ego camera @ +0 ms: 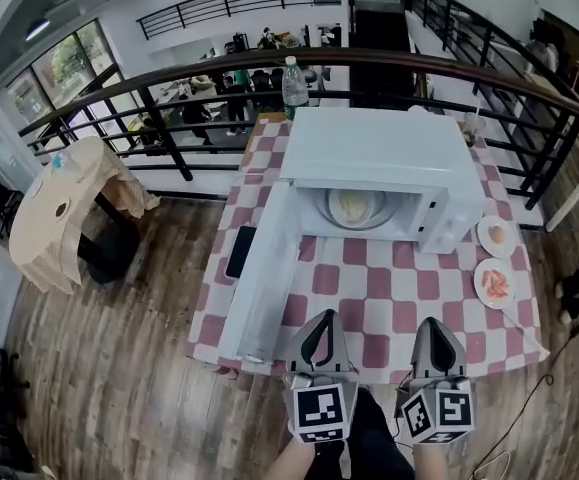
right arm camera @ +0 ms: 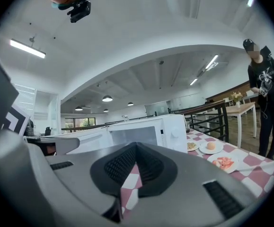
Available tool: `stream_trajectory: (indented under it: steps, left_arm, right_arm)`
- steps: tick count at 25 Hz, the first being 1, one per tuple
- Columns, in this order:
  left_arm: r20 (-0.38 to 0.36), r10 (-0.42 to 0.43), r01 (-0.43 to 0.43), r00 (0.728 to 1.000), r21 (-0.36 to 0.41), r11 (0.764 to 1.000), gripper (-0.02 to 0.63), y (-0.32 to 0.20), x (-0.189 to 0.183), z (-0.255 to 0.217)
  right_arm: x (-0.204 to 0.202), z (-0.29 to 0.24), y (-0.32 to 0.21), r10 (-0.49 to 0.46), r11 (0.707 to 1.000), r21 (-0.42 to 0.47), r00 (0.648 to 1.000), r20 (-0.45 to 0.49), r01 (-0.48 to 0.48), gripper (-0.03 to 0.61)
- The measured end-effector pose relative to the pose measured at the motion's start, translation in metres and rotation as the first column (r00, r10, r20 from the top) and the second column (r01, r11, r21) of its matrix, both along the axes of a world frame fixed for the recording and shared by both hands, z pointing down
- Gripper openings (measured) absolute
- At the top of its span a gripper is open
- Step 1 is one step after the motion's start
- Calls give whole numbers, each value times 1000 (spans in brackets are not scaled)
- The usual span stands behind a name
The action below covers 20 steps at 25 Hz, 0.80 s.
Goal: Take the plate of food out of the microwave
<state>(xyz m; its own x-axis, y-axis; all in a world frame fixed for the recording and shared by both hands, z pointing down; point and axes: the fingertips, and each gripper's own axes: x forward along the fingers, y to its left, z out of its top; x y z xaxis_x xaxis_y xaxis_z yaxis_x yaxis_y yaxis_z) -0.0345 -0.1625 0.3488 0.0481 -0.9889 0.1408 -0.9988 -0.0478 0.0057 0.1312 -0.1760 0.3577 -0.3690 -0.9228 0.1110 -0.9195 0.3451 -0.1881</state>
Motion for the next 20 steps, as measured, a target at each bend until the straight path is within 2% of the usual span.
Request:
stream_trajectory:
  steps: [12,20]
  left_arm:
    - [-18,-60,59,998,-53,997,29,-88,14,23]
    - [-10,-95,94,995,-86,992,29,-131,16,38]
  right_arm:
    - [-2,17,-96,-85,996,-39,996,25,86,0]
    - [-10,34,-141,-154,985,-79,987,37,156,0]
